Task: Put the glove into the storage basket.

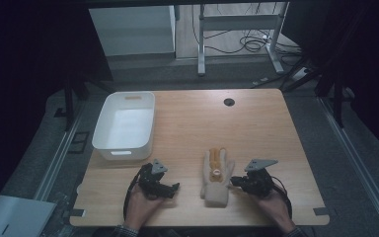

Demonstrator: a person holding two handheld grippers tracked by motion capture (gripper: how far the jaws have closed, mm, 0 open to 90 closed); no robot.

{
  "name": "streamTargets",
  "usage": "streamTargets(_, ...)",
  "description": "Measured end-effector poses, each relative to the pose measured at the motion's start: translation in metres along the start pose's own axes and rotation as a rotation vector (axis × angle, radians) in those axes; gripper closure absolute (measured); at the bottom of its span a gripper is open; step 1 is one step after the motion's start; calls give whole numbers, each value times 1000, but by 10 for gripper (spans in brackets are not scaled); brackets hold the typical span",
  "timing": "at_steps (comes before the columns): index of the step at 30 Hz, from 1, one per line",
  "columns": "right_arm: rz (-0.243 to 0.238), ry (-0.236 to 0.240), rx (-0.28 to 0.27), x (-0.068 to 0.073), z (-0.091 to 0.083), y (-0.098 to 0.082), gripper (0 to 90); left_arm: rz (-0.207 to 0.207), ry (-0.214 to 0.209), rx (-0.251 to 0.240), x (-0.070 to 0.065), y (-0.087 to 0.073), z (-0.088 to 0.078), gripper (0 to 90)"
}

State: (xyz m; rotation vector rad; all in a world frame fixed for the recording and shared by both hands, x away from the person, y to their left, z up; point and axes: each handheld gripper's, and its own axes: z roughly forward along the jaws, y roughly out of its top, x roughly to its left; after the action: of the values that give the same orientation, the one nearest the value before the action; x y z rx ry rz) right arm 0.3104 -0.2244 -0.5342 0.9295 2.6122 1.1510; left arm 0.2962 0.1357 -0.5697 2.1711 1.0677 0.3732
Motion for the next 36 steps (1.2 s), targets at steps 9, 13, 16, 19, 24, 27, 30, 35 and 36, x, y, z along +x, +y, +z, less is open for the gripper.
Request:
streamTargets(9, -30, 11, -2, 11, 12, -6, 840, -2, 1, 0, 0, 0, 0, 11)
streamTargets(13, -35, 19, 1, 14, 20, -3, 831, 6, -5, 3, 1, 0, 0, 11)
streamTargets(16, -42, 22, 4, 17, 25, 0, 828, 18, -15, 0, 3, -1, -1, 13)
streamTargets(19, -49, 21, 3, 19, 30, 5, 823, 24, -18, 3, 7, -3, -3, 13)
streamTargets(24, -59, 17, 4, 23, 41, 14, 819, 28, -21, 3, 10, -4, -4, 12)
streamTargets(27, -75, 14, 7, 26, 48, 20, 808, 29, -22, 5, 10, -4, -4, 12)
streamTargets(30, -84, 13, 9, 29, 54, 26, 807, 32, -27, 1, 11, -5, -4, 12)
streamTargets(35, -97, 11, 9, 34, 65, 35, 807, 44, -41, 0, 15, -7, -6, 15)
streamTargets(36, -99, 13, 7, 35, 67, 36, 807, 43, -42, -1, 15, -7, -6, 15)
